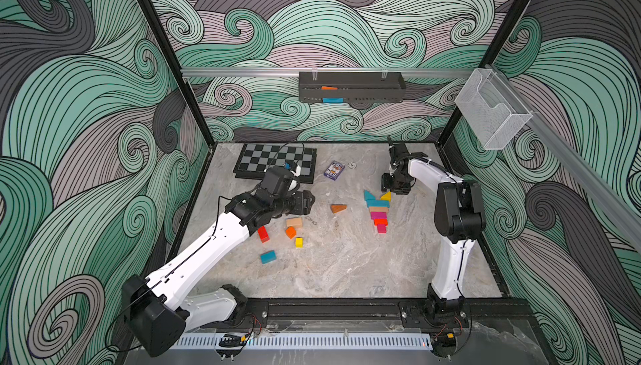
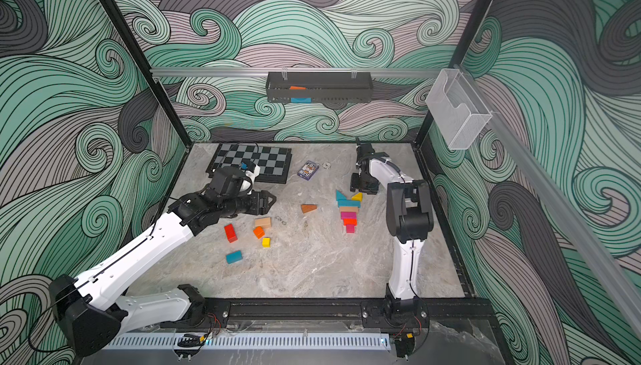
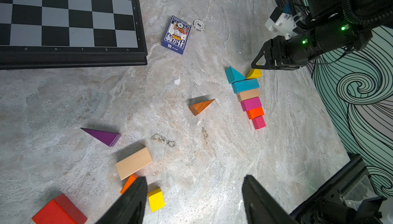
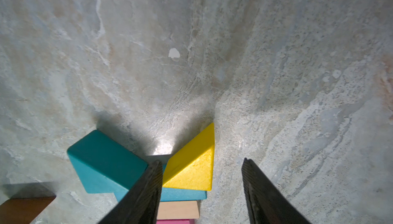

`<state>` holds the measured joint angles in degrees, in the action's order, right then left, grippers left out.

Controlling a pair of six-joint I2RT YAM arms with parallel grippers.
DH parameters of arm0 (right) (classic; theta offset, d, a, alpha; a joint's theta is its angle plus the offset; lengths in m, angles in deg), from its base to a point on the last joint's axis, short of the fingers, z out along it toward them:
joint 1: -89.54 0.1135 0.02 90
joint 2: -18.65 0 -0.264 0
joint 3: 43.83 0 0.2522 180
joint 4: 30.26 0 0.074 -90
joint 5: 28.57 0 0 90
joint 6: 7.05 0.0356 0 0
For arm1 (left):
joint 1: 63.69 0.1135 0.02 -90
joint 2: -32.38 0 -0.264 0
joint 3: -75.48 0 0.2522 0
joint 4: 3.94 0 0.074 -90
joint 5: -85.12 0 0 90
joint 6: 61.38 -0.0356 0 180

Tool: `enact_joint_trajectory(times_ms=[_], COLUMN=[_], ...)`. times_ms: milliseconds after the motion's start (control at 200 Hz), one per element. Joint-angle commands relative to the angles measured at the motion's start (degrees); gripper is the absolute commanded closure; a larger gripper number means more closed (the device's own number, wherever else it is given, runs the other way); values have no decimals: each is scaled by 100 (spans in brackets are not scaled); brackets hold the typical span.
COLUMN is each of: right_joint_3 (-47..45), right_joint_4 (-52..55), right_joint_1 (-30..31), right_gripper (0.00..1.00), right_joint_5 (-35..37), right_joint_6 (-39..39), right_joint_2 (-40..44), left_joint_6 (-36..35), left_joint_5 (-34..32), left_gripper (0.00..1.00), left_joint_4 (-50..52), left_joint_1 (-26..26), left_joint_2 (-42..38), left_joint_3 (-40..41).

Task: Assemble a carrot with building blocks
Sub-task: Adjust the building block at the center of the board.

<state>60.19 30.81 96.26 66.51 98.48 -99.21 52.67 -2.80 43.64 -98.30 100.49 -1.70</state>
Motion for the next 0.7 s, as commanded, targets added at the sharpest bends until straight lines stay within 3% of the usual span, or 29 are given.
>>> enact_joint_trajectory(times_ms=[0,695], right_joint_3=[1,-78], right_joint_4=[-10,-24], right_joint_1=[-30,22], right_gripper=[41,50], right_joint_5=[82,-105], right_joint_6=[-41,-151], right_joint_2=[-70,-180], left_joint_6=[38,47], left_joint_5=[57,45], left_gripper=[29,29], left_joint_4=[-13,-78], left_joint_1=[42,51], left_joint_2=[51,127], left_joint_3=[-223,-215])
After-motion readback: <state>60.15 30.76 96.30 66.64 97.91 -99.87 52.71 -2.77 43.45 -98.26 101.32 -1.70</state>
